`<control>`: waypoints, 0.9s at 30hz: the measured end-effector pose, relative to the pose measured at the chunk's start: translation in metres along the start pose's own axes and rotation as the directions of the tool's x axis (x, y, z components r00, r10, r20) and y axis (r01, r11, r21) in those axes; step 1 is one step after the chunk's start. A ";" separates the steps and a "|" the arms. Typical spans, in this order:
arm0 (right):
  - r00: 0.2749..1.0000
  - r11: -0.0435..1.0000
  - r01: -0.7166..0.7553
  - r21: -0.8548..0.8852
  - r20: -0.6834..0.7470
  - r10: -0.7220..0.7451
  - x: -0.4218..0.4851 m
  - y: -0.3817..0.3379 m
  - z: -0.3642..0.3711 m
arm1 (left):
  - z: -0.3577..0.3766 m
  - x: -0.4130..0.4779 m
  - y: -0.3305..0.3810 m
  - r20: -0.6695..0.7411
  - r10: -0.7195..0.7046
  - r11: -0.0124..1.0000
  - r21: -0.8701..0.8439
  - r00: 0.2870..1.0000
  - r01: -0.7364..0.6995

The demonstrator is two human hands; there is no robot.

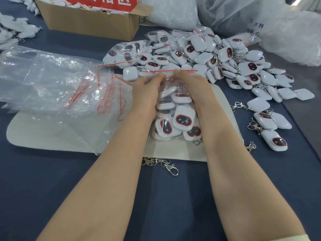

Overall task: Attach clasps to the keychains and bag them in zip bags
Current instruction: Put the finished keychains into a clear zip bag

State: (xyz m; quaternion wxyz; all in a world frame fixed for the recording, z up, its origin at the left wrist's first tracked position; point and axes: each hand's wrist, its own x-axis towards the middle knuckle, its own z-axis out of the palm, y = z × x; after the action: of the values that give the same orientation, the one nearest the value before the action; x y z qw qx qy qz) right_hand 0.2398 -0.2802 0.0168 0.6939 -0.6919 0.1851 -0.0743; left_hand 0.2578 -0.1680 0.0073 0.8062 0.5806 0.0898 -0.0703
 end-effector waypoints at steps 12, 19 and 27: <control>1.000 1.000 -0.006 0.006 0.002 0.006 0.002 0.002 0.000 | 0.002 0.000 0.000 -0.048 -0.009 1.000 -0.011 0.999 0.008; 1.000 1.000 0.018 0.012 0.010 -0.018 0.003 0.003 -0.001 | 0.000 -0.001 0.001 -0.025 -0.032 0.999 -0.034 0.999 0.031; 1.000 0.995 0.005 0.102 0.016 -0.006 0.001 0.002 0.001 | 0.000 -0.002 0.004 -0.030 -0.044 0.995 -0.094 0.999 0.041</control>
State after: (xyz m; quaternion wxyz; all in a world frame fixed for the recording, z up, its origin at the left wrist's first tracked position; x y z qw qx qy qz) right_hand 0.2408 -0.2794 0.0146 0.7298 -0.6565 0.1733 -0.0798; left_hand 0.2565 -0.1672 0.0115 0.8293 0.5412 0.1184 -0.0738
